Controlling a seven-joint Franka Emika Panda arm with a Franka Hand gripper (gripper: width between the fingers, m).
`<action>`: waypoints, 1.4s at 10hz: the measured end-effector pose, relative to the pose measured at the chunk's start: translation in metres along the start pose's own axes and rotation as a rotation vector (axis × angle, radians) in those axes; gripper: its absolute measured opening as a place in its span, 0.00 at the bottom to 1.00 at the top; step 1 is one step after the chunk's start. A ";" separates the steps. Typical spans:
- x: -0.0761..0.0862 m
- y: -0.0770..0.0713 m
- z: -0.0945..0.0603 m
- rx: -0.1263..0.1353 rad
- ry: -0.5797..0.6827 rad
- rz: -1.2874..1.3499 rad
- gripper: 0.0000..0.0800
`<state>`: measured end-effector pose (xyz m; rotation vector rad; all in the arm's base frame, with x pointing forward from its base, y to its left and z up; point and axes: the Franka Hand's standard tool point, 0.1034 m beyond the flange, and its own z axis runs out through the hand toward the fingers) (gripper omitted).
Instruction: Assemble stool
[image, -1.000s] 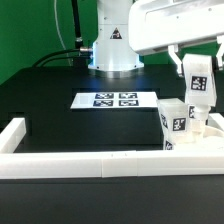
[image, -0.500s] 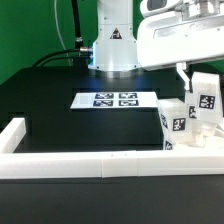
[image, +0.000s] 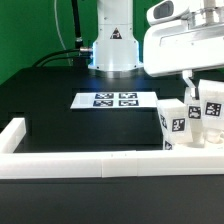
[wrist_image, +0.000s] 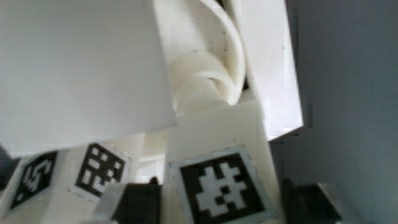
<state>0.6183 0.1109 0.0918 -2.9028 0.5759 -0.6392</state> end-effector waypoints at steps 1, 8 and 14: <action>0.000 0.000 0.001 0.000 0.000 -0.001 0.40; -0.006 0.008 0.014 -0.012 0.024 -0.013 0.40; -0.006 0.008 0.014 -0.013 0.023 -0.014 0.74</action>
Offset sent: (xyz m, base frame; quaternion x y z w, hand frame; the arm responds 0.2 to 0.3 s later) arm 0.0029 -0.0025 -0.0075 -0.0060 0.0055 0.0010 1.0000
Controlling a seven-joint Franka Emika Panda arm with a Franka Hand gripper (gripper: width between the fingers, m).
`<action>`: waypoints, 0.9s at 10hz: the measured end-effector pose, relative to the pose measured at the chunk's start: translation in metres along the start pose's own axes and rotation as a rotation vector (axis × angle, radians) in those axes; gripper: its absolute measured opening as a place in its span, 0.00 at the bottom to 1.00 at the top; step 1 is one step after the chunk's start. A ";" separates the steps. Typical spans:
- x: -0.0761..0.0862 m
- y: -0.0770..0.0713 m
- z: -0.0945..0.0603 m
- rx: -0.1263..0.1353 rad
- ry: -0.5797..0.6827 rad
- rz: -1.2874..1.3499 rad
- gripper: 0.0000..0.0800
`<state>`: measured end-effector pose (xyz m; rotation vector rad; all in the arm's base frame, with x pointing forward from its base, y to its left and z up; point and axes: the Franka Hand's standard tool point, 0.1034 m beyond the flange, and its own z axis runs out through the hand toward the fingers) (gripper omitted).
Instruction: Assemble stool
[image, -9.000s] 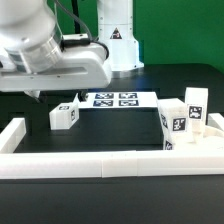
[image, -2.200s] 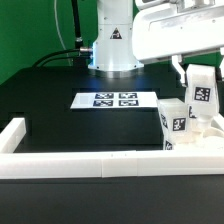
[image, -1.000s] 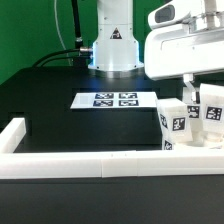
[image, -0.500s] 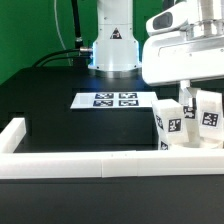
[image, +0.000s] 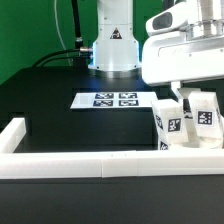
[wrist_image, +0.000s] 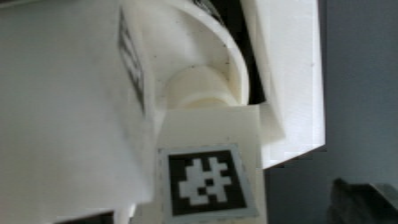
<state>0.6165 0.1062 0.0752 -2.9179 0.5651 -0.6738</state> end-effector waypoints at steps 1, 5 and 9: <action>0.000 0.000 0.000 0.000 0.000 0.000 0.80; 0.000 0.000 0.000 0.000 0.000 0.000 0.81; 0.021 0.012 -0.037 -0.032 -0.219 0.023 0.81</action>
Offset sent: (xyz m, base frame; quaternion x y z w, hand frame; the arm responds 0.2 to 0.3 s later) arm 0.0000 0.0000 0.0000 0.0000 0.0000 0.0000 1.0000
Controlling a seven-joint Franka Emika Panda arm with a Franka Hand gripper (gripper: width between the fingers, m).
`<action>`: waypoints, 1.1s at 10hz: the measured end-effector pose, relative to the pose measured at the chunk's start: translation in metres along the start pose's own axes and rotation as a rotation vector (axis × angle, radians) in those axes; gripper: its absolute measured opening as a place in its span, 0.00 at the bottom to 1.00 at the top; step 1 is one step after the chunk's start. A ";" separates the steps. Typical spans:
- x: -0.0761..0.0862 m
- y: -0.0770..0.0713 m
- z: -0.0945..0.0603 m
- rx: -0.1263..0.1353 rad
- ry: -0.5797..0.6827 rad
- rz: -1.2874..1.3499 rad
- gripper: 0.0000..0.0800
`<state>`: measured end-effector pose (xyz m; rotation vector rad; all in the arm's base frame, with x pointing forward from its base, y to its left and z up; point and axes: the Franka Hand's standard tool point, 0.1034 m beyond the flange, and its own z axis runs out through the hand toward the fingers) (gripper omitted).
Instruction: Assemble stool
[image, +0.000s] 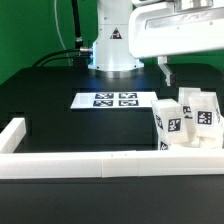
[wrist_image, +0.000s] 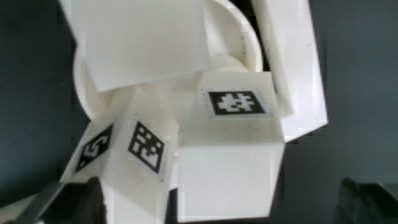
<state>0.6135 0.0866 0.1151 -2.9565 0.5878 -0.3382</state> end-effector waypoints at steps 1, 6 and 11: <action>0.000 -0.003 -0.001 -0.002 -0.001 -0.009 0.81; -0.003 0.006 -0.001 -0.030 -0.208 0.051 0.81; -0.005 -0.023 0.003 -0.020 -0.206 -0.440 0.81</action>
Offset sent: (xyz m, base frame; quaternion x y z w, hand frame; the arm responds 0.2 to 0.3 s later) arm -0.0023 0.0111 0.0001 0.0298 -0.1906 0.1225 0.9735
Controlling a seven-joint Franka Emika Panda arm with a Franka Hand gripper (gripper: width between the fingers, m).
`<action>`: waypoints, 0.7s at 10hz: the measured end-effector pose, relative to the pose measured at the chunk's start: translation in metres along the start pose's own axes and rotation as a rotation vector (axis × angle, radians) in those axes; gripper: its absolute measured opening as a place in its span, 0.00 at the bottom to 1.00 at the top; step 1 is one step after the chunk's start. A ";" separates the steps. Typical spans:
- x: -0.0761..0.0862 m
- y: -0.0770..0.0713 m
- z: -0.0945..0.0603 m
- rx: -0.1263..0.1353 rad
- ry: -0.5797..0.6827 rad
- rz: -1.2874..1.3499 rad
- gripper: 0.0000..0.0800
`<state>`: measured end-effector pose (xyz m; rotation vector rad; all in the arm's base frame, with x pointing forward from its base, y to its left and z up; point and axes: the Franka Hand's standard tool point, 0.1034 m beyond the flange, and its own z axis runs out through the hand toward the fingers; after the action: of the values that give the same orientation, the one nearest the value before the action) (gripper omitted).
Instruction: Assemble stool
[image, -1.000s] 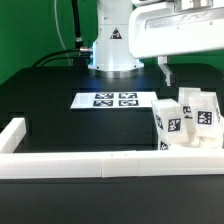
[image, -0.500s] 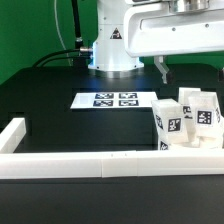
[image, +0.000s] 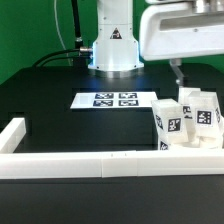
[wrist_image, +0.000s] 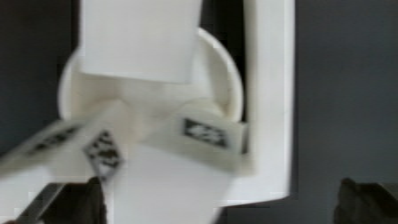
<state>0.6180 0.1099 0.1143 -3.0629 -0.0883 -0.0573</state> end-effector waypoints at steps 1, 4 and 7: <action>0.000 0.002 -0.001 -0.007 0.001 -0.117 0.81; 0.000 0.007 0.000 -0.024 -0.003 -0.250 0.81; 0.008 0.014 0.004 -0.074 -0.021 -0.636 0.81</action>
Offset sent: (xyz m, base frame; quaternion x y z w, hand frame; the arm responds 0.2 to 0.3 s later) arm 0.0000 0.0000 0.0000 0.0000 0.0000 -0.1296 0.9916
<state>0.6267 0.0969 0.1096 -2.9663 -1.0694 -0.0645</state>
